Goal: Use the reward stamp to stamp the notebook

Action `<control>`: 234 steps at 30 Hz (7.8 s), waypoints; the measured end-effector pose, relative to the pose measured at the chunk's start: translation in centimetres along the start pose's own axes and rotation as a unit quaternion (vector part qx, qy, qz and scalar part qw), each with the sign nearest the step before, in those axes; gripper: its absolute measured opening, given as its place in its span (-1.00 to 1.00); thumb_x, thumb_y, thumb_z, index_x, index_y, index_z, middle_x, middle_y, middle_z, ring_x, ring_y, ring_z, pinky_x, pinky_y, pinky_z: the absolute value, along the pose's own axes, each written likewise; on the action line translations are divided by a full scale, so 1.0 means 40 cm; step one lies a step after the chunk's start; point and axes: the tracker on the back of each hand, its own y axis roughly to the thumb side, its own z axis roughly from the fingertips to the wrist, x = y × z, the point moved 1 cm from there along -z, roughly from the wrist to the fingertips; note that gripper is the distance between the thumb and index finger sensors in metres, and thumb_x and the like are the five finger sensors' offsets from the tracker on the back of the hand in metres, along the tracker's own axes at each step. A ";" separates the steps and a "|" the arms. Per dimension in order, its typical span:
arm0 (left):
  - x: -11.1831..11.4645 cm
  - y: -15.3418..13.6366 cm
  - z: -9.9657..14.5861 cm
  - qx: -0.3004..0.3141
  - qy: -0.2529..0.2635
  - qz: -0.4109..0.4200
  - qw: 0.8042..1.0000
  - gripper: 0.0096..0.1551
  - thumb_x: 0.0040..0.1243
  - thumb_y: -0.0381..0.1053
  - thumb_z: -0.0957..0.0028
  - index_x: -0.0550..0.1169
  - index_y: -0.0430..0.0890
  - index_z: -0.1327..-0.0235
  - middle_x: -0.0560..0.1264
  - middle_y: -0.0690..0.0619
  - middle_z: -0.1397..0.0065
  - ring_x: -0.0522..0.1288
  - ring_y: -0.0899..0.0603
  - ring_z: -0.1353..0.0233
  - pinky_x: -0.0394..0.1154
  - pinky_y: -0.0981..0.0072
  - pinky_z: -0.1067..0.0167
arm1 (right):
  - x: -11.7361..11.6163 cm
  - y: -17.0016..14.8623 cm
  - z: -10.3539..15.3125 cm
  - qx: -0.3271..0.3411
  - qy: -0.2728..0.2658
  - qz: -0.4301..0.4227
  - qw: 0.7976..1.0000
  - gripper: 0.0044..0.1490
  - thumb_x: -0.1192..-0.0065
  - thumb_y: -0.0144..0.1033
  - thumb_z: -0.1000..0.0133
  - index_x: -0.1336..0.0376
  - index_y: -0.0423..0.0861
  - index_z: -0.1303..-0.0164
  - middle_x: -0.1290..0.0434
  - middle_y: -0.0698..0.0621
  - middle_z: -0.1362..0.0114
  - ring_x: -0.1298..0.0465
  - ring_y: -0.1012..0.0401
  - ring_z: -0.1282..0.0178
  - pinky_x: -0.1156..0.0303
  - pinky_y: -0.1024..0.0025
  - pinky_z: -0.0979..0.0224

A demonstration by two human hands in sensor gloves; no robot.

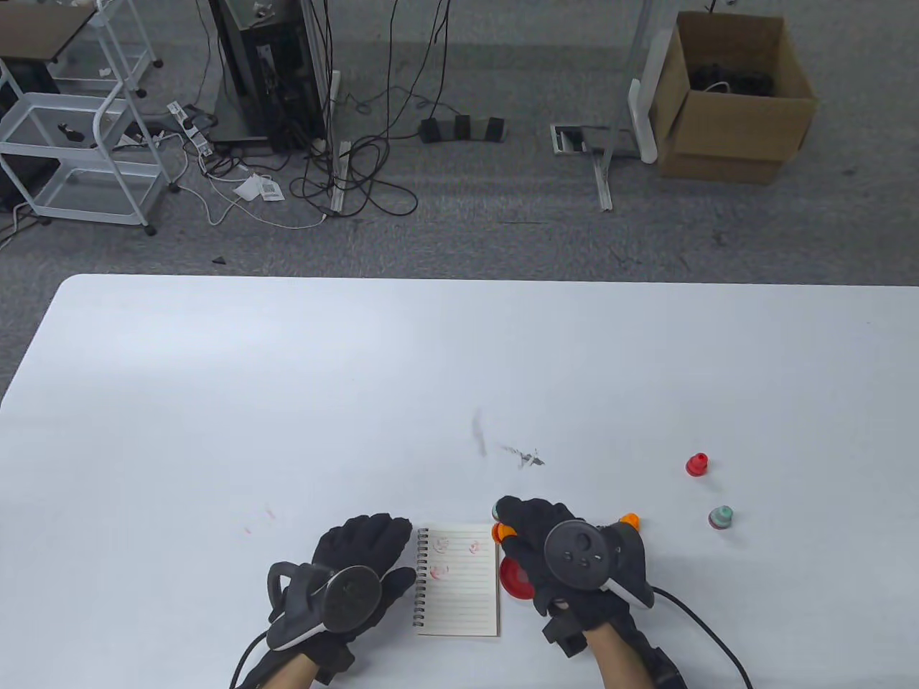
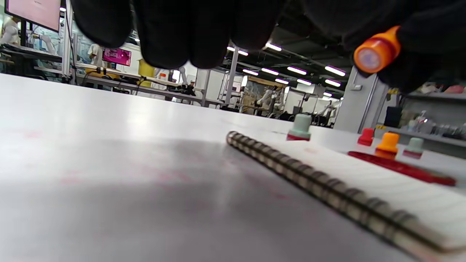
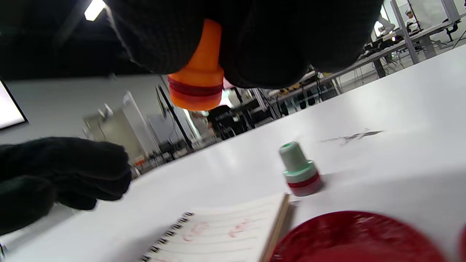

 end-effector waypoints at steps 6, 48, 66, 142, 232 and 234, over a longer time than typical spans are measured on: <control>0.000 0.014 -0.004 0.020 0.018 0.093 0.995 -0.19 0.07 0.37 -0.02 0.35 0.13 -0.58 0.46 0.00 -0.58 0.48 -0.24 -0.54 0.44 -0.20 -0.47 | -0.044 0.004 0.029 0.014 -0.002 -0.103 0.995 -0.29 -0.39 -0.21 0.05 -0.33 -0.14 -0.34 -0.52 -0.18 -0.26 -0.59 0.04 0.03 -0.53 0.23 -0.05; -0.004 0.071 0.006 0.088 0.040 0.169 0.981 -0.26 0.31 0.12 0.06 0.41 -0.01 -0.43 0.64 0.08 -0.27 0.66 -0.12 -0.29 0.53 -0.13 -0.41 | -0.138 0.030 0.035 0.001 0.041 -0.285 0.958 -0.28 -0.39 -0.18 0.05 -0.30 -0.21 -0.28 -0.55 -0.18 -0.17 -0.61 0.09 0.14 -0.56 0.32 0.05; -0.002 0.011 -0.012 0.037 0.009 0.156 0.987 -0.28 0.35 -0.06 -0.01 0.37 -0.02 -0.47 0.61 0.03 -0.33 0.65 -0.16 -0.33 0.52 -0.18 -0.41 | -0.123 0.026 0.033 0.007 0.032 -0.292 0.956 -0.29 -0.38 -0.19 0.04 -0.30 -0.19 -0.30 -0.55 -0.18 -0.19 -0.61 0.08 0.12 -0.55 0.30 0.04; -0.026 -0.027 0.004 -0.016 -0.013 -0.105 0.994 -0.22 0.12 0.34 0.03 0.41 0.22 -0.54 0.36 -0.01 -0.66 0.31 -0.28 -0.67 0.27 -0.32 -0.58 | 0.007 -0.021 0.035 0.023 -0.069 -0.091 0.993 -0.35 -0.30 -0.24 0.00 -0.36 -0.25 -0.27 -0.60 -0.23 -0.14 -0.64 0.07 0.22 -0.57 0.31 0.14; -0.051 -0.006 0.015 0.003 -0.012 -0.105 0.994 -0.28 0.12 0.32 0.00 0.49 0.18 -0.48 0.40 -0.01 -0.64 0.37 -0.28 -0.63 0.30 -0.31 -0.56 | -0.142 0.069 -0.012 0.053 0.076 0.121 0.988 -0.40 -0.37 -0.29 0.12 -0.43 -0.17 -0.14 -0.66 -0.17 -0.02 -0.66 0.13 0.32 -0.58 0.38 0.23; -0.051 -0.006 0.015 0.003 -0.012 -0.105 0.994 -0.28 0.12 0.32 0.00 0.49 0.17 -0.48 0.40 -0.01 -0.64 0.37 -0.28 -0.63 0.30 -0.31 -0.56 | -0.148 0.071 -0.015 0.054 0.080 0.123 0.988 -0.40 -0.38 -0.30 0.13 -0.43 -0.17 -0.13 -0.66 -0.17 -0.02 -0.66 0.13 0.32 -0.58 0.38 0.23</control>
